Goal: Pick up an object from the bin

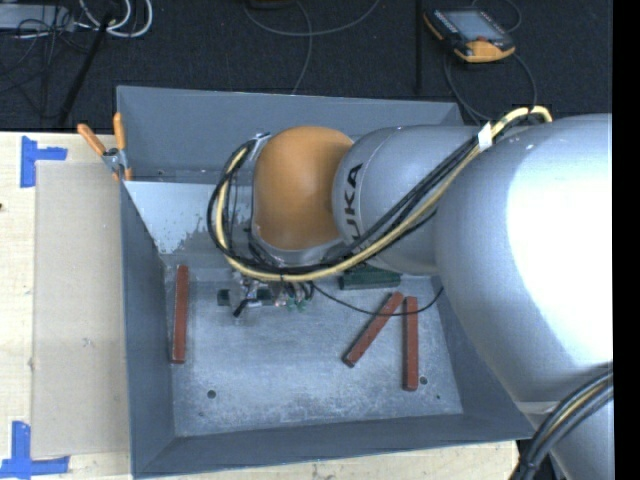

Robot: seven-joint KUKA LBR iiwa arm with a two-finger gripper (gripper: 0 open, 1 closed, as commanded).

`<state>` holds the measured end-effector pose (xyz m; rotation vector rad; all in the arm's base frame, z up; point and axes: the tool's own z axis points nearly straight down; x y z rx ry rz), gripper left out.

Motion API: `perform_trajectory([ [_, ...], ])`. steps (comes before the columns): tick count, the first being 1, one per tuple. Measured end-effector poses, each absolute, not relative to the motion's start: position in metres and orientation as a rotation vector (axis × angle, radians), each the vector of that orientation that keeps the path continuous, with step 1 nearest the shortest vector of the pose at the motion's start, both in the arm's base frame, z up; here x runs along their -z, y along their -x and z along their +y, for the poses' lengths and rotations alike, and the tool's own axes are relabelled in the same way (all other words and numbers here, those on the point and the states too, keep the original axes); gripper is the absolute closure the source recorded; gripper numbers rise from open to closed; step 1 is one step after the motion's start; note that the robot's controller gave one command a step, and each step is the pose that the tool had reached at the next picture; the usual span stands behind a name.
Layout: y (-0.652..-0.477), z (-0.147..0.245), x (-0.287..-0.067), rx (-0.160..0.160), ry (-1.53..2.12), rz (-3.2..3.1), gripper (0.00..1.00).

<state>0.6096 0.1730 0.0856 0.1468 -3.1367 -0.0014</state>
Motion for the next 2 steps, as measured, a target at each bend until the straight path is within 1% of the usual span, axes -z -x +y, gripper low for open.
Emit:
perform_trajectory([
  [1, -0.6096, 0.1729, -0.0856, 0.001, -0.146, -3.137, 0.00],
  [2, -0.6096, 0.1730, -0.0856, 0.001, -0.145, -3.137, 1.00],
])
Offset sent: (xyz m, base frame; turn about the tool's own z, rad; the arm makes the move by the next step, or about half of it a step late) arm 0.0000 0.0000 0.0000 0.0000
